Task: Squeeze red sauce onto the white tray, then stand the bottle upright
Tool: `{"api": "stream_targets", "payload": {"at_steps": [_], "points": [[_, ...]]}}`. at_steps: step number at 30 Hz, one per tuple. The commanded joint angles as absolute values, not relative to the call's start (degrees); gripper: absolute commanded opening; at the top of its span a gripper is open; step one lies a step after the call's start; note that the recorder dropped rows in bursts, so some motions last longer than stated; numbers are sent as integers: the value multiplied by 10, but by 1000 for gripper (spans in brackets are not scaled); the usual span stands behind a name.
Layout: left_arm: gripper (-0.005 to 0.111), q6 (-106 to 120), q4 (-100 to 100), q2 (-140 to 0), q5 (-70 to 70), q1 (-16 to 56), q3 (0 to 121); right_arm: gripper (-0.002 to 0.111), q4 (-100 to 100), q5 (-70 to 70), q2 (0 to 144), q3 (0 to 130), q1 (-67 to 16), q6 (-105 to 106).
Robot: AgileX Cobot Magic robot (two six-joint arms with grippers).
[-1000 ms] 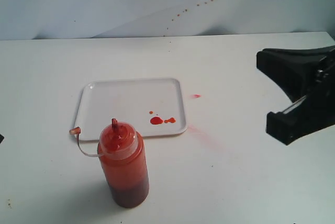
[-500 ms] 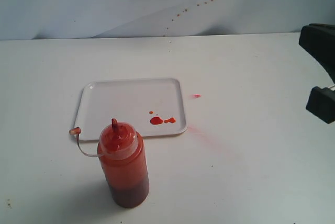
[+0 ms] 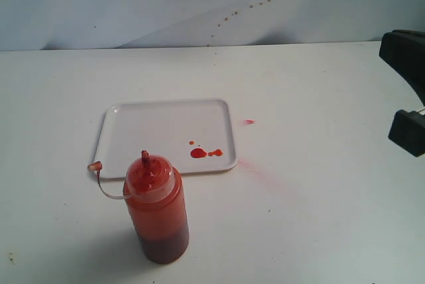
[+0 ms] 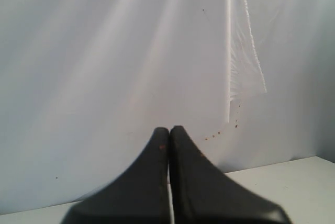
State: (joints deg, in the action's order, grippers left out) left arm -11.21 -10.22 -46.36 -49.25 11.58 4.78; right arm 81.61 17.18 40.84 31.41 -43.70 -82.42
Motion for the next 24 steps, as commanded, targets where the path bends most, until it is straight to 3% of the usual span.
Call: {"api": "stream_targets", "payload": {"at_steps": [1, 24], "points": [[0, -119, -96, -460, -492, 119, 44, 0, 822, 176, 404, 312, -432, -825], [0, -80, -96, -460, -491, 120, 44, 0, 822, 176, 404, 312, -432, -825]]}}
